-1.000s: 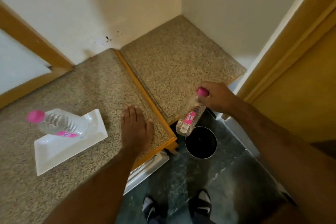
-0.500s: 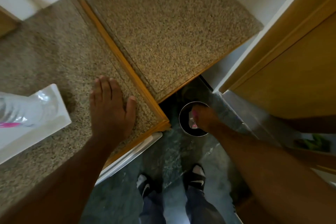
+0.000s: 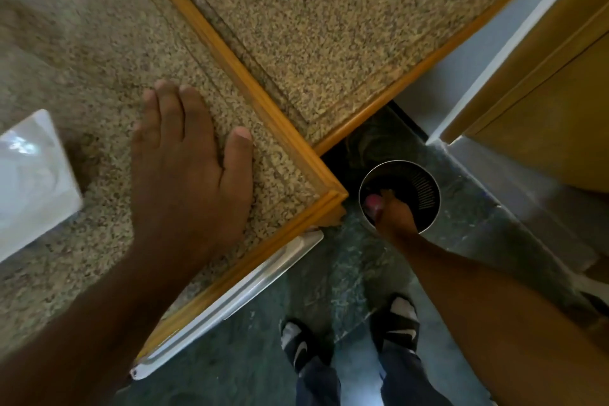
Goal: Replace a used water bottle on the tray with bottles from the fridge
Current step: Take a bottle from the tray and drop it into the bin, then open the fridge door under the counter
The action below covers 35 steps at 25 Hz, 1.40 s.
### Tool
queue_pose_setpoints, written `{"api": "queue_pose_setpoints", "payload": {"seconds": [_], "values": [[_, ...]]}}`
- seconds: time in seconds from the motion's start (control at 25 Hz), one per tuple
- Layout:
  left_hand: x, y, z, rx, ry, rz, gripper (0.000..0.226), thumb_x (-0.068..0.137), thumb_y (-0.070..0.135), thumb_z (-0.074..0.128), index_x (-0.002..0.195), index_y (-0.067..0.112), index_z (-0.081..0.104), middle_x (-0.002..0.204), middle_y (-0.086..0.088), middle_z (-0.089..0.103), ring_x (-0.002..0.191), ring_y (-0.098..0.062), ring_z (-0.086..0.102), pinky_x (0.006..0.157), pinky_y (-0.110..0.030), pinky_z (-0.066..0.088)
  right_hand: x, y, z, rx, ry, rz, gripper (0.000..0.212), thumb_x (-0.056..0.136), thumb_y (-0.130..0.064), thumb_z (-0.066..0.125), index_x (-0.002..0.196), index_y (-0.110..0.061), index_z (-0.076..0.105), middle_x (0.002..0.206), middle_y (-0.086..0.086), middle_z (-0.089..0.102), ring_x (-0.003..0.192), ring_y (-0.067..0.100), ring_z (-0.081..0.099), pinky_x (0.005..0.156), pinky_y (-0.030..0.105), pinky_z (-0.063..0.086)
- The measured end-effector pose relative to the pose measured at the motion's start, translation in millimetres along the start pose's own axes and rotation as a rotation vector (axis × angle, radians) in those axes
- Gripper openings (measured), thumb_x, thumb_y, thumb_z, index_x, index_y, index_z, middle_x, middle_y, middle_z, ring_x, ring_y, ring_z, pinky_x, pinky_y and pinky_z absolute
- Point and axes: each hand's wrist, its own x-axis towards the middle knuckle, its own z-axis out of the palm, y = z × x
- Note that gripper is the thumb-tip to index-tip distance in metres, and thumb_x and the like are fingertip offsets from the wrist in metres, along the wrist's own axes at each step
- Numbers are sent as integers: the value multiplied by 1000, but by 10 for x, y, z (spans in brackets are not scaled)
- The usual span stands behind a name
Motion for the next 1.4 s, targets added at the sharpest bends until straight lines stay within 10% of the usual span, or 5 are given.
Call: {"api": "queue_pose_setpoints", "payload": {"seconds": [0.24, 0.56, 0.88, 1.08, 1.4], "values": [[6, 34, -44, 10, -4, 4, 70, 93, 43, 26, 144, -6, 21, 153, -30, 23, 144, -41, 15, 118, -54, 16, -459, -177, -154, 30, 65, -38, 63, 89, -4, 52, 147, -17, 32, 136, 21, 54, 122, 41, 51, 102, 42, 40], [-345, -49, -205, -83, 20, 66, 61, 96, 33, 29, 143, -6, 25, 152, -27, 30, 142, -37, 24, 115, -51, 24, -1520, -1043, 85, 191, 218, -169, 27, 93, -9, 50, 119, -3, 56, 112, 22, 66, 105, 39, 61, 87, 39, 45], [-2727, -1845, 732, 87, 110, 429, 59, 91, 16, 39, 147, 3, 24, 157, -20, 18, 146, -35, 20, 119, -51, 15, -2378, -1765, 1632, 102, 71, -494, 33, 92, -16, 55, 123, -5, 60, 123, 17, 64, 116, 32, 57, 101, 42, 46], [-3314, -3299, 1605, -1, -274, -26, 46, 92, 19, 40, 123, -12, 55, 124, -34, 59, 113, -48, 57, 97, -56, 48, -2359, -2011, 2307, -263, 143, -889, 18, 72, -2, 76, 87, 8, 72, 88, 29, 71, 83, 45, 67, 77, 48, 58], [-3425, -3389, 2201, 171, -317, -157, 57, 92, 36, 46, 136, 1, 38, 124, -17, 48, 113, -35, 44, 95, -48, 39, -2201, -2008, 2832, -389, 133, -807, 32, 88, -23, 52, 113, -5, 61, 118, 17, 57, 106, 38, 50, 91, 42, 43]]}}
